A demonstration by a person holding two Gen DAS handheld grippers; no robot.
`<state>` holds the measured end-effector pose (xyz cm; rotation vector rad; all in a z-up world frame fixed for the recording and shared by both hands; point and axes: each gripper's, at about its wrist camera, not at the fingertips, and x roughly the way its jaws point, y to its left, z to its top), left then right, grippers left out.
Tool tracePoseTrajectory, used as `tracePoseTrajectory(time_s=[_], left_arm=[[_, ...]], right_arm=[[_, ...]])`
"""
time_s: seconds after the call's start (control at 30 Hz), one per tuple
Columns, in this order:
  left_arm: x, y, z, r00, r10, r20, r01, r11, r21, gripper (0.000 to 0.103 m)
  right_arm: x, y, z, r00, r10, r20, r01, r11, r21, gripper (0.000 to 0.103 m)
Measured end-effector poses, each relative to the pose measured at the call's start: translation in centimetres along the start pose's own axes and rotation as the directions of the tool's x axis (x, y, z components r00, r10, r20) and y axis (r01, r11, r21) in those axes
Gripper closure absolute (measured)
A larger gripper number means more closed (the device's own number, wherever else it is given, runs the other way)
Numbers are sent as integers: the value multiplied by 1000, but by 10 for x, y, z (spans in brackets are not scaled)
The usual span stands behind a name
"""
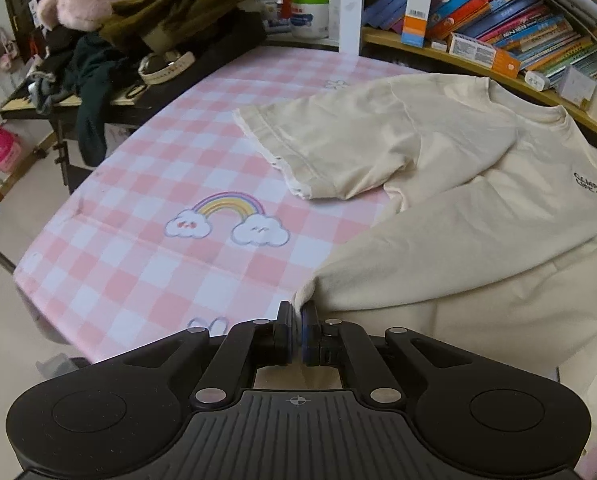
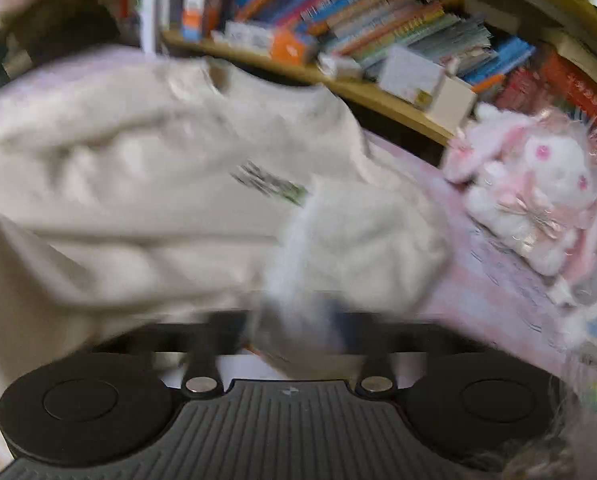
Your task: Fold clothes
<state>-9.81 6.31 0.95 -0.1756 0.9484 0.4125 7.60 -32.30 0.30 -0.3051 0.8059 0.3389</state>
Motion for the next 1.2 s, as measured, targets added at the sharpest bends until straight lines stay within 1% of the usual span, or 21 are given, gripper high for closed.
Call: tracePoseTrajectory(time_s=[0.07, 0.1, 0.17, 0.27, 0.33, 0.37, 0.4, 0.43, 0.47, 0.5, 0.53, 0.57, 0.6, 0.63, 0.7, 0.8, 0.87, 0.93, 1.03, 1.13, 1.2], left_arm=[[-7, 0, -6, 1000, -7, -10, 7, 1000, 4, 99], [-11, -2, -9, 1000, -16, -17, 16, 1000, 11, 99], [-16, -10, -15, 999, -41, -30, 42, 999, 31, 99], [-15, -20, -21, 996, -74, -59, 78, 994, 71, 98], [-17, -21, -20, 995, -84, -58, 89, 992, 86, 91], [-20, -19, -18, 995, -86, -47, 90, 992, 88, 90], [-23, -16, -16, 995, -89, -35, 92, 992, 89, 86], [-26, -14, -14, 996, -91, -24, 93, 992, 91, 83], [-29, -12, -12, 996, -93, -13, 94, 991, 92, 75], [-30, -6, -6, 995, -94, 13, 93, 993, 78, 66], [-30, 0, 2, 995, -94, 39, 91, 994, 62, 63], [-30, 5, 9, 993, -93, 66, 90, 995, 46, 60], [-30, 11, 16, 991, -92, 93, 90, 996, 30, 60], [-23, 16, 24, 990, -97, 107, 97, 995, 5, 60], [-6, 25, 40, 986, -106, 132, 113, 992, -48, 60], [26, 34, 57, 987, -128, 98, 139, 984, -114, 60], [49, 40, 68, 987, -144, 74, 154, 975, -159, 60], [71, 46, 79, 986, -161, 51, 168, 965, -203, 60], [100, 54, 94, 982, -190, 22, 189, 950, -250, 60], [110, 61, 103, 967, -251, 42, 253, 931, -261, 62], [116, 66, 108, 955, -292, 56, 296, 913, -280, 72]], right_arm=[[-13, -38, -3, 998, -39, 48, 31, 987, 156, 100], [-22, -61, -5, 994, -79, 71, 59, 967, 247, 100], [-33, -107, -13, 979, -190, 73, 146, 905, 400, 100], [-18, -140, -27, 972, -230, -40, 224, 870, 439, 101], [-5, -155, -36, 963, -245, -114, 270, 856, 440, 101], [1, -157, -39, 956, -255, -142, 292, 853, 432, 101], [4, -157, -41, 951, -264, -160, 308, 845, 438, 101], [3, -155, -43, 951, -266, -155, 308, 838, 450, 100], [-1, -153, -44, 953, -267, -143, 302, 833, 464, 99], [-4, -151, -45, 955, -267, -131, 297, 827, 477, 90], [-8, -146, -44, 954, -277, -117, 299, 828, 475, 72], [-13, -140, -41, 951, -291, -101, 304, 831, 467, 64], [-18, -134, -39, 948, -306, -83, 309, 834, 458, 61], [-23, -128, -38, 950, -305, -63, 300, 838, 456, 61], [-32, -117, -35, 967, -254, -29, 240, 857, 456, 61], [-44, -85, -32, 991, -133, 0, 119, 890, 439, 61], [-48, -59, -29, 998, -58, 4, 51, 900, 434, 61], [-51, -33, -27, 1000, 7, 11, -11, 896, 444, 61], [-57, 8, -21, 998, 61, 11, -60, 882, 467, 61], [-61, 47, -13, 997, 73, -2, -64, 893, 446, 61], [-64, 70, -9, 997, 71, -12, -60, 905, 421, 60]])
